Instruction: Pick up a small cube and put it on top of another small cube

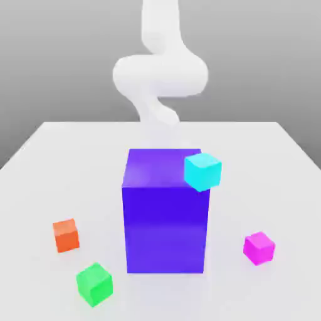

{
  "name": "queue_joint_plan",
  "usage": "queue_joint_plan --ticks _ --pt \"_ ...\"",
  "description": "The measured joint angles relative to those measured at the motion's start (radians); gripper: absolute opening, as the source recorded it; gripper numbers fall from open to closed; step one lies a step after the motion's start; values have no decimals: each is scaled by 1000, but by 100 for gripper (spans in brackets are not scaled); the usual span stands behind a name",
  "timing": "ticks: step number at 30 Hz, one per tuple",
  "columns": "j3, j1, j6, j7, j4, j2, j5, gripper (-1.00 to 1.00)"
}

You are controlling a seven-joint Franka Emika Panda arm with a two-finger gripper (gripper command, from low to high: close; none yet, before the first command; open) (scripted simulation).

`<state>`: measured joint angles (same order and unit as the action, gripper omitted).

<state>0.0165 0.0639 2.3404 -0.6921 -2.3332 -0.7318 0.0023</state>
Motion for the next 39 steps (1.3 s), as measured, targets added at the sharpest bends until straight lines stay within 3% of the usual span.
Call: queue_joint_plan --ticks 20,30,36,37,39 --pt "62 437 323 893 -266 547 59 0" --pt "-1 549 487 1270 -392 817 12 0" --pt "-10 544 654 1294 -365 1028 2 0" --pt "-12 543 674 1295 -360 1053 4 -100" --pt "-12 543 674 1295 -360 1053 4 -100"
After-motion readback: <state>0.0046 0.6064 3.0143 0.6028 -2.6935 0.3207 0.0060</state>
